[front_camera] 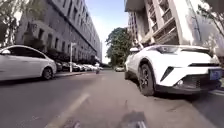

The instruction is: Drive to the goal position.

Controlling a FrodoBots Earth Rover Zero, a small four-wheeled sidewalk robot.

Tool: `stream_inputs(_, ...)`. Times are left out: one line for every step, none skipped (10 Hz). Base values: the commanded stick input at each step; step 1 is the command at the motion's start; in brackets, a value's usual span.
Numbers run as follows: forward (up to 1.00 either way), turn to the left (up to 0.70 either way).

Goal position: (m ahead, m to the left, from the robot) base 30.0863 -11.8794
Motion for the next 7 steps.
stream_inputs(0.70,0.00)
stream_inputs(0.70,0.00)
stream_inputs(0.70,0.00)
stream_inputs(0.70,0.00)
stream_inputs(0.70,0.00)
stream_inputs(0.70,0.00)
stream_inputs(0.70,0.00)
